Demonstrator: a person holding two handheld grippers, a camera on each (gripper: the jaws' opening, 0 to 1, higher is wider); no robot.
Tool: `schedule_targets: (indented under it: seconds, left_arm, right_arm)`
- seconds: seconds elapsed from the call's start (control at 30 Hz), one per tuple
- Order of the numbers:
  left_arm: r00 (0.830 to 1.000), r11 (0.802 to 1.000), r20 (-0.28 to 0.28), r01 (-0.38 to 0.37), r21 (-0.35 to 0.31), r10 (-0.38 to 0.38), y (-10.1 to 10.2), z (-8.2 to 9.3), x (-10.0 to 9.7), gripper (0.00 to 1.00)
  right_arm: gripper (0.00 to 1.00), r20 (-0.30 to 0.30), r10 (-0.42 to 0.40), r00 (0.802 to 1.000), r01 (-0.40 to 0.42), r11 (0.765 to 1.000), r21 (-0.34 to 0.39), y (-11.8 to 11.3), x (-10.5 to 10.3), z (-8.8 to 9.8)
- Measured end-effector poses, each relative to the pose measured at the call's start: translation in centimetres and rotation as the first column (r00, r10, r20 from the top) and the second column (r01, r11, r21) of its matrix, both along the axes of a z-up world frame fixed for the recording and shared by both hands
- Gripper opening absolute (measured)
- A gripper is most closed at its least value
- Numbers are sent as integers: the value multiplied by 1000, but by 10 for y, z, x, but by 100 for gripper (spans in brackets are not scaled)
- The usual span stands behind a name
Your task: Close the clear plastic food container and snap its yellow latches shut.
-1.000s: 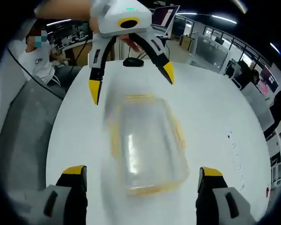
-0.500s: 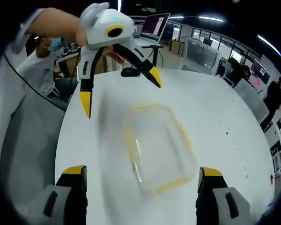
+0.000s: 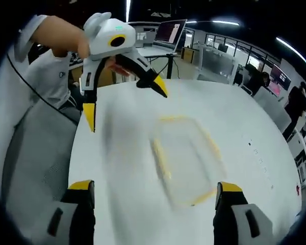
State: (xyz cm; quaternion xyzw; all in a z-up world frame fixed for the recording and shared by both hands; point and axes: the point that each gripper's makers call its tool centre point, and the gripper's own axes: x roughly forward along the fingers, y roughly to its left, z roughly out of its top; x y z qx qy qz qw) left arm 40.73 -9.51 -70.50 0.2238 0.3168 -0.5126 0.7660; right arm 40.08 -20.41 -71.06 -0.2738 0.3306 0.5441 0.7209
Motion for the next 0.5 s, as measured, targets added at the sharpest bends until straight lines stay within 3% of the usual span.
schedule_targets:
  seconds: [0.5]
  left_arm:
    - [1000,997,-7,-18,-71,17,-17,7,-27,99]
  right_arm:
    - [99,-33,-91,995,94,991,97,6,-21,8]
